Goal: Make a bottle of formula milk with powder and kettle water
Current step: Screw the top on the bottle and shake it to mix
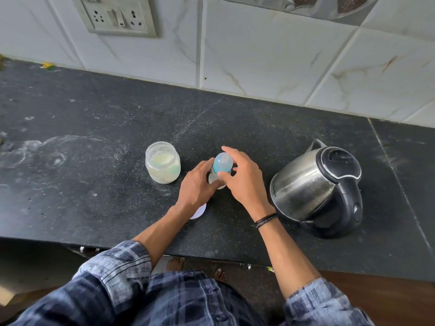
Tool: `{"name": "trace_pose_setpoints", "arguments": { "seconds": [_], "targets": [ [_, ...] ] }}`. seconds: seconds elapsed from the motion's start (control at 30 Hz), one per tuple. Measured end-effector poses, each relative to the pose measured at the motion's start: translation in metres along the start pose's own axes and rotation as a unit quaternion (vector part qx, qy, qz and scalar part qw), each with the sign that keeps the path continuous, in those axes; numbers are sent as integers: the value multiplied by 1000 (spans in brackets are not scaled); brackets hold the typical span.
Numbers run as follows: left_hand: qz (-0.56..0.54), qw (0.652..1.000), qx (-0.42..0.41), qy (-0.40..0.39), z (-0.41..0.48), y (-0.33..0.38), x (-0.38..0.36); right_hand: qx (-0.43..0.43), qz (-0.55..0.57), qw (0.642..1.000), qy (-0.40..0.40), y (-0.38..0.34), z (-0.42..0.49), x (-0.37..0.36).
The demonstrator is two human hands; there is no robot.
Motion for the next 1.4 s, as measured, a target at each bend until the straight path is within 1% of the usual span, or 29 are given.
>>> {"name": "trace_pose_setpoints", "arguments": {
  "seconds": [0.13,0.2,0.33,0.43,0.53,0.67,0.8,0.93,1.03,1.17,1.33,1.4],
  "targets": [
    [-4,1000,4,-2,0,-1,-1,-9,-25,1000,-6,2,4,1],
    [-2,1000,2,0,-1,0,0,-4,-31,999,-16,2,5,2],
    [-3,1000,0,3,-1,0,0,9,-29,999,-8,1,4,1],
    [-3,1000,-2,1,-1,-1,0,-1,-43,999,6,2,4,2],
    [0,1000,0,-2,-1,-4,-2,-8,-54,998,-7,5,6,3],
    [4,1000,6,-2,0,-6,-3,11,-63,998,-9,2,6,4],
    [0,1000,4,-3,-1,-2,-2,-8,-65,998,-16,3,4,3],
    [-2,1000,6,0,-1,-2,0,14,-67,997,-24,-1,3,3],
    [0,1000,11,3,0,-2,-1,26,-93,995,-19,-4,2,0],
    [-5,1000,3,4,-1,-1,0,-6,-93,996,-10,-1,3,3],
    [-2,1000,2,6,0,-2,0,14,-90,996,-8,-4,1,3],
    [-4,1000,-1,5,0,-1,0,4,-100,995,-12,-2,0,1]
  ]
}}
Point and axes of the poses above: each hand's wrist, its own z-axis towards the middle knuckle, its own x-axis out of the back of the hand, y = z × x, the point moved 8 cm from there along z, towards the middle knuckle, and after that the axes turned 9 degrees about y, right-handed, at the moved point
